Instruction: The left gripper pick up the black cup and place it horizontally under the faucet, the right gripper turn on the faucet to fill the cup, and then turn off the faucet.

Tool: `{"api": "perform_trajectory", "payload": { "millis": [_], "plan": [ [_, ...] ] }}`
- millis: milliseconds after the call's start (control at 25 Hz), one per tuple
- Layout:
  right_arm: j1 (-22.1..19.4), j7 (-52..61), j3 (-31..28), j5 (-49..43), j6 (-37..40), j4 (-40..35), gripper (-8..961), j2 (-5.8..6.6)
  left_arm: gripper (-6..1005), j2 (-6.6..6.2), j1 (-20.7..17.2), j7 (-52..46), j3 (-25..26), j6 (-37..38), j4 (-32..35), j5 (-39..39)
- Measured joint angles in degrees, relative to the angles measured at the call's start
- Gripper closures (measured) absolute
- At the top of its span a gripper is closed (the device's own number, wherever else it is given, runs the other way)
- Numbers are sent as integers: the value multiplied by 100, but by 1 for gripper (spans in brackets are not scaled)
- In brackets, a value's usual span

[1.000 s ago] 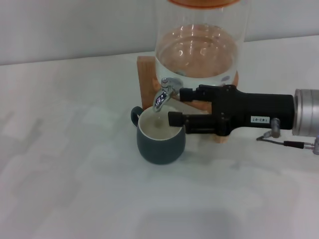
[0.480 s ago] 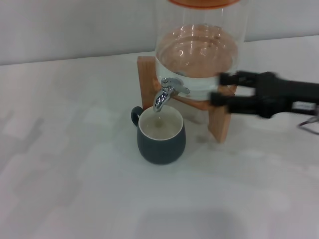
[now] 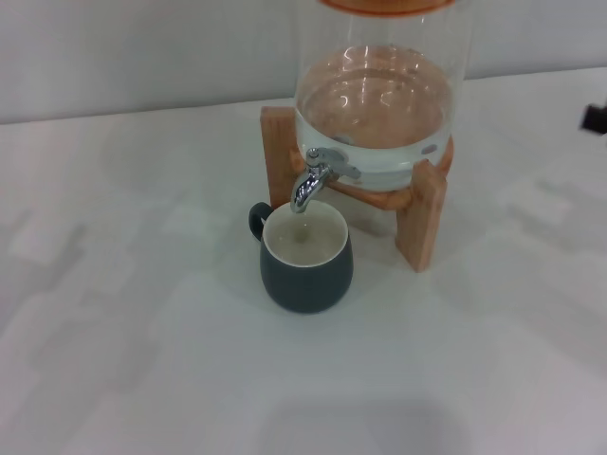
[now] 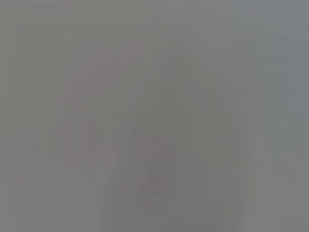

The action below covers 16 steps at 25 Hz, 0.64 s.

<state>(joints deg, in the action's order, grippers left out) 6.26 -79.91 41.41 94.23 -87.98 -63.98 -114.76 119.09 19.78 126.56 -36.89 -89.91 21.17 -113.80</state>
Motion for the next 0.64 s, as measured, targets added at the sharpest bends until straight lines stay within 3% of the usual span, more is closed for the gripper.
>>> {"api": "perform_trajectory", "payload": {
  "millis": [320, 440, 640],
  "plan": [
    [414, -1309, -1491, -111, 239, 832, 145, 47, 106, -28, -3, -449, -15, 157, -1, 414],
    [475, -1705, -1562, -231, 498, 995, 145, 78, 106, -70, -15, -970, -13, 354, 127, 799],
    [467, -2046, -1556, -519, 844, 904, 145, -10, 106, -22, -164, -1525, 1, 476, 635, 1200]
  ]
}}
